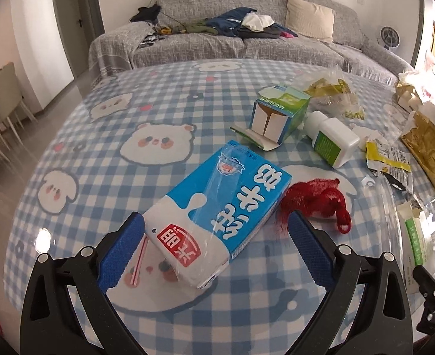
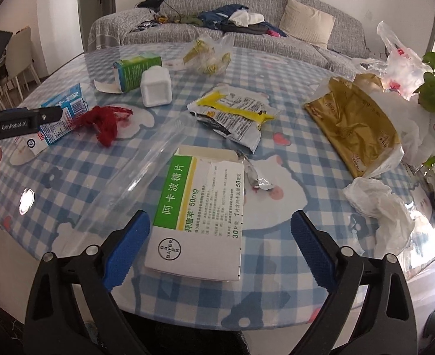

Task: Collect trash
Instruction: 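Grasp the white medicine box with the right tool while the left tool grasps the milk carton, then lift the medicine box with the right tool while the left tool lifts the milk carton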

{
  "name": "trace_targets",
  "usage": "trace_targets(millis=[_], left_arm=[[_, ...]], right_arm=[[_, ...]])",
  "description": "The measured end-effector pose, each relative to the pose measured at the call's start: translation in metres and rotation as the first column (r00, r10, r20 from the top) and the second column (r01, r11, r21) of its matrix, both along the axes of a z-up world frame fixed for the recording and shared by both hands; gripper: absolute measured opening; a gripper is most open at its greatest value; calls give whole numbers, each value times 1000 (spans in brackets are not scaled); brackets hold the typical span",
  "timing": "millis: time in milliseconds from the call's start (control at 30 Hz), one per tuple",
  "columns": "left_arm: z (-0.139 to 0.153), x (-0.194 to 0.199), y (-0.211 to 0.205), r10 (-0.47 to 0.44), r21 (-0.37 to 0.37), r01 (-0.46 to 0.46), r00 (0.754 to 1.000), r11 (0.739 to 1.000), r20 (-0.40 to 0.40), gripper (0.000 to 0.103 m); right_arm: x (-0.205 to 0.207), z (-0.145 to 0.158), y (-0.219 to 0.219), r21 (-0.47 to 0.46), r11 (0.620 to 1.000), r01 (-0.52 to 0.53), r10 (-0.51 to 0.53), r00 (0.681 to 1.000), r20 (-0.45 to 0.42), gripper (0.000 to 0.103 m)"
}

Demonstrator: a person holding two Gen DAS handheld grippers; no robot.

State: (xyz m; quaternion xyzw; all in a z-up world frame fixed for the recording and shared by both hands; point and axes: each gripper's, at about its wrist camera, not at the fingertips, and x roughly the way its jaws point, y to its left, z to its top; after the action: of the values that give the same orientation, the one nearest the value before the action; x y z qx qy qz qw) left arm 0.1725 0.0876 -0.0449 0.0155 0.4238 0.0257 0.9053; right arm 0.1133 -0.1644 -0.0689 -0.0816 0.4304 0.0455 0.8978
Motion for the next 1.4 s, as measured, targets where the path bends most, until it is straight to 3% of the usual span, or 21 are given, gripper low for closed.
trace_targets(millis=[233, 433, 567, 900, 1400], left_arm=[[1, 17, 4, -23, 31, 23, 1000, 999, 6, 95], [-5, 29, 5, -122, 44, 124, 992, 991, -32, 94], [-13, 30, 1, -132, 75, 135, 990, 988, -49, 92], [-11, 25, 4, -70, 66, 74, 996, 995, -62, 77], [-1, 9, 9, 20, 33, -19, 999, 999, -32, 66]], right_arm=[[8, -8, -5, -12, 1000, 19, -20, 999, -40, 86], [9, -10, -11, 2, 1000, 21, -21, 998, -52, 78], [11, -12, -14, 7, 1000, 28, -27, 998, -59, 72], [14, -10, -16, 22, 999, 37, -36, 998, -54, 67], [4, 0, -21, 30, 999, 41, -40, 999, -34, 66]])
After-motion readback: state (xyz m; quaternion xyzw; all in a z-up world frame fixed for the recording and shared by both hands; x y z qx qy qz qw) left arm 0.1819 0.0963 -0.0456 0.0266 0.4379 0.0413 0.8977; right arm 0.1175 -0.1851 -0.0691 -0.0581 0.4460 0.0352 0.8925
